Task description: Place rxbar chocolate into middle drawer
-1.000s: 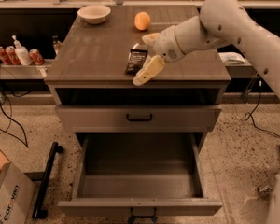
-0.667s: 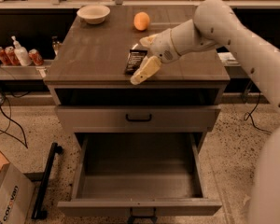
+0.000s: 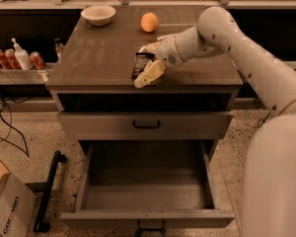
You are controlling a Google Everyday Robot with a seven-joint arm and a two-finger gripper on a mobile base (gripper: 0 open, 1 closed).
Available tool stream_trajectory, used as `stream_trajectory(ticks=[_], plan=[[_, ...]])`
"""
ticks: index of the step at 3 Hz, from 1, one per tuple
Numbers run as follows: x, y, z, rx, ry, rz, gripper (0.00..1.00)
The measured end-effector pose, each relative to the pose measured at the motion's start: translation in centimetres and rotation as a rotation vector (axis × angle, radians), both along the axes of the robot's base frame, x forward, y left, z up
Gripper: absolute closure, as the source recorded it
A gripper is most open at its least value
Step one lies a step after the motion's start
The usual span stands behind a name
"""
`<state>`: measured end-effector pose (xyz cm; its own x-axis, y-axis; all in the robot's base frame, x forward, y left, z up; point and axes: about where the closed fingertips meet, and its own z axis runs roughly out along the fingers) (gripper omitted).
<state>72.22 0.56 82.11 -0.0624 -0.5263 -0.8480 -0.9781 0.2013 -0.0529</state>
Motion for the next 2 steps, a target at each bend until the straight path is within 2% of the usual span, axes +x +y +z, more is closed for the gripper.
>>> stream_trajectory(ticks=[1, 2], plan=[[0.51, 0.12, -0.55, 0.017, 0.023, -0.007, 0.25], [0.06, -0.06, 0.33, 0.007, 0.009, -0.003, 0.5]])
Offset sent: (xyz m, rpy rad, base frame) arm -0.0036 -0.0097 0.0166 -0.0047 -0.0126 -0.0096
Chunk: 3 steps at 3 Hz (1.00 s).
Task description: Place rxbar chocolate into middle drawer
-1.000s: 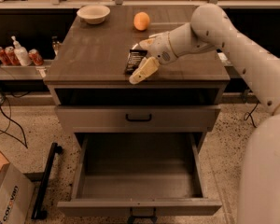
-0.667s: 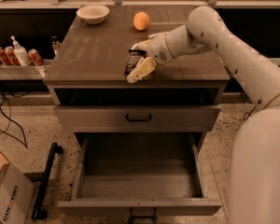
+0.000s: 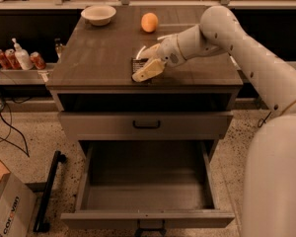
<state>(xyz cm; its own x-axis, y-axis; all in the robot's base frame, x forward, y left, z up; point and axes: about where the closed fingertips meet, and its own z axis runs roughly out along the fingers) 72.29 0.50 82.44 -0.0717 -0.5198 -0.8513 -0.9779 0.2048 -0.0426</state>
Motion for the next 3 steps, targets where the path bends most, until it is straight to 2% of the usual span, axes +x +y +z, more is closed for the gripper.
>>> stream_trajectory(ticks=[2, 3], plan=[[-2.3, -0.8, 0.3, -0.005, 0.001, 0.0, 0.96], [-3.8, -2.0, 3.9, -0.004, -0.064, 0.005, 1.0]])
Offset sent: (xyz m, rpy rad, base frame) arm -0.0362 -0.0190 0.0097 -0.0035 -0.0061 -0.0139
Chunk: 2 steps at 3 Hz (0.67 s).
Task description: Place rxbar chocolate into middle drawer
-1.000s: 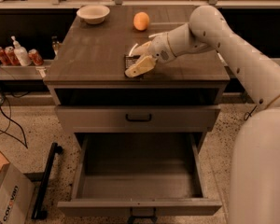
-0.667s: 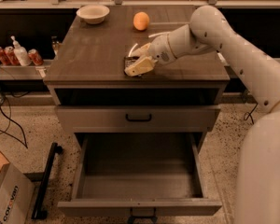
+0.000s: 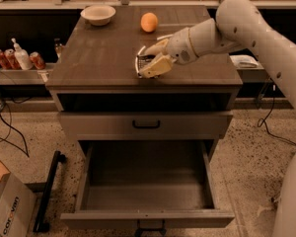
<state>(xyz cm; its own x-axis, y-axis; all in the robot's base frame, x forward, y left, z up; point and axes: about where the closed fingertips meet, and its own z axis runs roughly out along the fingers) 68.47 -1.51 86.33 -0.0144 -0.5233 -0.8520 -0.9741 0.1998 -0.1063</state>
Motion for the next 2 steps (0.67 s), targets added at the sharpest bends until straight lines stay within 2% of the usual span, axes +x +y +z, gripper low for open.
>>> stream_trajectory(ticks=[1, 2], plan=[[-3.0, -1.4, 3.7, 0.025, -0.071, 0.012, 1.0], [-7.4, -2.5, 5.3, 0.035, -0.098, 0.016, 1.0]])
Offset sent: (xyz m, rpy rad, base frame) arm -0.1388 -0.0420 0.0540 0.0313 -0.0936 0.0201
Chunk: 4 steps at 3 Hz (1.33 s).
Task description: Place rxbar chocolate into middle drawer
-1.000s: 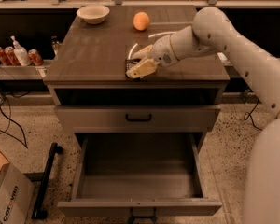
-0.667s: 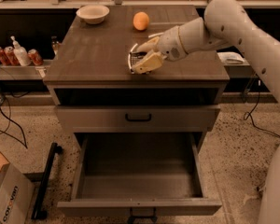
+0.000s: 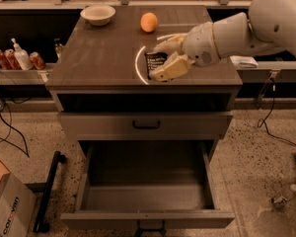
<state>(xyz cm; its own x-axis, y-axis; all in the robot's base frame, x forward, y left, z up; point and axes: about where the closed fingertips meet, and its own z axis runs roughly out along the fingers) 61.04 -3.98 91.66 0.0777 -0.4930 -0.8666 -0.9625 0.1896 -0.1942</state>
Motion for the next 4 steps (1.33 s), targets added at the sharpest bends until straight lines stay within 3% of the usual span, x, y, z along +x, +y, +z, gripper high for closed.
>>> stream_trajectory(ticks=[1, 2, 3, 4], plan=[[-5.5, 0.3, -1.4, -0.024, 0.044, 0.009, 1.0], [-10.3, 1.4, -4.7, -0.037, 0.132, -0.004, 1.0], [-13.7, 3.6, -10.9, -0.033, 0.267, -0.039, 1.0], [-14.4, 5.2, -16.6, -0.013, 0.348, -0.074, 1.0]])
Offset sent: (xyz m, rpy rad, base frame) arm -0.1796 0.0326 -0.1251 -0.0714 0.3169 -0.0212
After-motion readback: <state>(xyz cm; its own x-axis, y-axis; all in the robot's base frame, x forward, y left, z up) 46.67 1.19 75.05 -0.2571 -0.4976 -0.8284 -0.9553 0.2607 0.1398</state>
